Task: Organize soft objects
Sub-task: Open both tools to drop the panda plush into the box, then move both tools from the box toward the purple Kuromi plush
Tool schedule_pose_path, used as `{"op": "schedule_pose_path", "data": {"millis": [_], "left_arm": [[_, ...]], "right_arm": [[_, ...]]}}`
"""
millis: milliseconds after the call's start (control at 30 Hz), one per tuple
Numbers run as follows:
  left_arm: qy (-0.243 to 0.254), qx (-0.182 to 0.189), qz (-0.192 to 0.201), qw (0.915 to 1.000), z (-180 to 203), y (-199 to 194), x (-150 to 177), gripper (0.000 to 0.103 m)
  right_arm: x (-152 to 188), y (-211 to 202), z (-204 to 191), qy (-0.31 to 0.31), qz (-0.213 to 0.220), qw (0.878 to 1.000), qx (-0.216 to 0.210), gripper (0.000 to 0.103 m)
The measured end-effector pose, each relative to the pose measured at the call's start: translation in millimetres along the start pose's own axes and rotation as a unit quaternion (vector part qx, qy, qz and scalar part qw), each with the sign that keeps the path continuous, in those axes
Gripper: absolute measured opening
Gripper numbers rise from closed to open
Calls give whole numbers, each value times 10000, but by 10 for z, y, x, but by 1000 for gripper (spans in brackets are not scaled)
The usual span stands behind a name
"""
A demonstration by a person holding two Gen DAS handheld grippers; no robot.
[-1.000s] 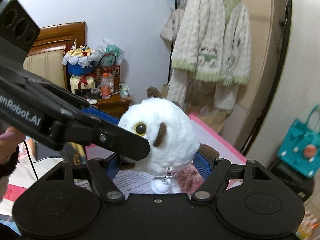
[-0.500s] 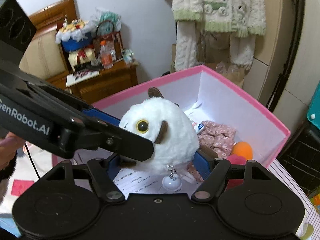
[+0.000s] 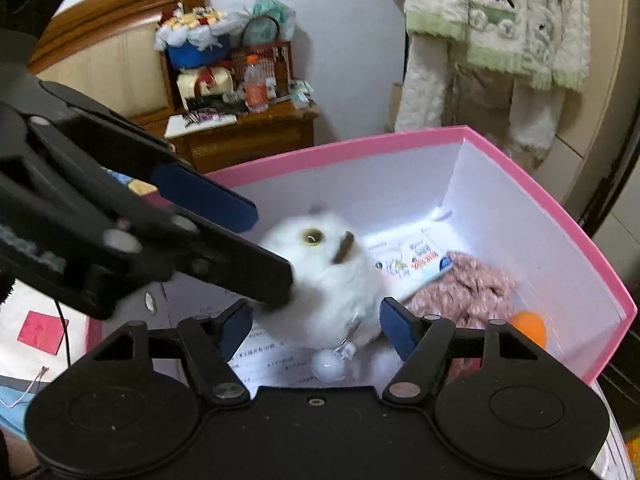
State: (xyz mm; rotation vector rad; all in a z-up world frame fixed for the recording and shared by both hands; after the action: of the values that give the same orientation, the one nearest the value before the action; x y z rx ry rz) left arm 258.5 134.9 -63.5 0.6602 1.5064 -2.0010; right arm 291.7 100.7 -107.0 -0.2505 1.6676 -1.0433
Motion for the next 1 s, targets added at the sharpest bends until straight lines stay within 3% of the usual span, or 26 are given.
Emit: {"op": "schedule_pose_path", "data": {"millis": [400,800,1000], "left_arm": [[295,-228,354,9987,141,-427,19,49],[796,439,310,9954,759,-1053,203,50],[1254,518,248,9904,1066,-1320,284,52]], "right_arm": [[75,-506,-9,181,253,9994,164,72],[305,-1470,-10,780,662,9945,219,72],[408,-1848,-117,819,818,9930,252,72]]}}
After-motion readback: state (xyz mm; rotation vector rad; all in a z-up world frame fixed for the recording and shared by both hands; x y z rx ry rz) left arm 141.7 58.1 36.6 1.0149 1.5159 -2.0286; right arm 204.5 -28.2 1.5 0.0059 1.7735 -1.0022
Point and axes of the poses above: each gripper's, at about its wrist camera, not at the fingertips, and y roughly the way its jaws point, z to its right, x to its underside, the point moved 8 cm from there along y, roughly the way its jaws point, and after that the axes turned 2 degrees about x, right-handed, at the moved point
